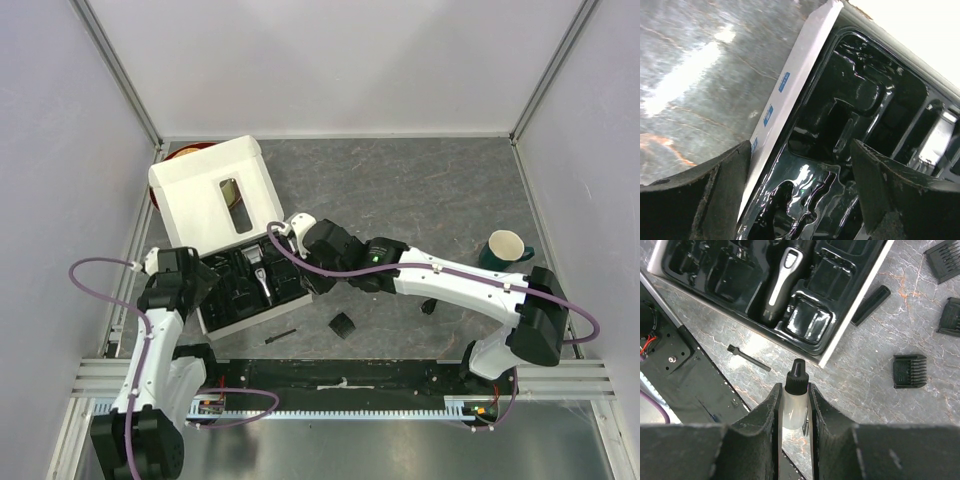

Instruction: Sort the hair-cutting tools

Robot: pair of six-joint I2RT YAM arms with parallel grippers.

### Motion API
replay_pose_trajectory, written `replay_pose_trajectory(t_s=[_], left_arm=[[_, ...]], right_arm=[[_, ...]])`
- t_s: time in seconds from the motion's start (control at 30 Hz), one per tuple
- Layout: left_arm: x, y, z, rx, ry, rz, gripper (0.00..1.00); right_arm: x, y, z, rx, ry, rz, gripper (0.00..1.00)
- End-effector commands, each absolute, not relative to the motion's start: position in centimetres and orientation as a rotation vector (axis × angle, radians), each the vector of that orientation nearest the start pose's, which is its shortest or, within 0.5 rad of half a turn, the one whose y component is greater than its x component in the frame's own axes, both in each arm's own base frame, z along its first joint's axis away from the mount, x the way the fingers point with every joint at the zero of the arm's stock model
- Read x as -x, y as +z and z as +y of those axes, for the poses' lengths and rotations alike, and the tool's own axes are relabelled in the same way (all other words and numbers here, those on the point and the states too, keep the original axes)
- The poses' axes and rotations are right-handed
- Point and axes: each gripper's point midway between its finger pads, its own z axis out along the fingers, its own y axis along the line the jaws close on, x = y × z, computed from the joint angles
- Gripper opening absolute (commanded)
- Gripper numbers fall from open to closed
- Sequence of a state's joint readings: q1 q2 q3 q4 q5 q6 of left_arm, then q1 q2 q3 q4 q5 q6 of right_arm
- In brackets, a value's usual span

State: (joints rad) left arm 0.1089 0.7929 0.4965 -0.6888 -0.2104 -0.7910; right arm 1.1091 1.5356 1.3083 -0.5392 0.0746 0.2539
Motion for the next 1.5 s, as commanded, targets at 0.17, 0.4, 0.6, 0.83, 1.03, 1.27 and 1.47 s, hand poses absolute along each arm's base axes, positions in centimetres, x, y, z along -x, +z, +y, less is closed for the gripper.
replay_pose_trajectory(t_s=[0.17, 0.4, 0.6, 0.83, 1.03, 1.27, 1.47], left_arm=[[-22.5, 8.7, -1.0, 1.051, -0.357, 2.164, 0.80], [-22.4, 11.1, 0.4, 1.077, -0.265, 2.133, 0.81], [-22.4, 14.6, 3.3, 1.068, -0.066, 2.090, 0.85], [-22.8, 16.6, 4.5, 1.003, 0.004, 2.059, 0.88], [-23.1, 16.1, 3.9, 0.934, -0.017, 2.110, 0.88], [-22.7, 16.3, 5.4, 0.973, 0.091, 2.097, 0.89], [-22.7, 16.4, 4.9, 0.952, 0.058, 2.098, 0.89]], right_arm=[[-19.7, 18.2, 41.0, 0.771, 0.725, 2.246, 0.22], [-18.8, 17.5, 44.6, 0.730, 0.831, 2.227, 0.22], [-17.3, 16.5, 48.8, 0.704, 0.902, 2.203, 0.23], [-15.8, 15.0, 53.1, 0.685, 1.012, 2.199, 0.23], [-15.4, 14.7, 55.2, 0.668, 1.068, 2.191, 0.23], [-15.3, 13.4, 57.2, 0.592, 1.109, 2.230, 0.23], [-14.7, 11.6, 58.1, 0.612, 1.060, 2.234, 0.24]])
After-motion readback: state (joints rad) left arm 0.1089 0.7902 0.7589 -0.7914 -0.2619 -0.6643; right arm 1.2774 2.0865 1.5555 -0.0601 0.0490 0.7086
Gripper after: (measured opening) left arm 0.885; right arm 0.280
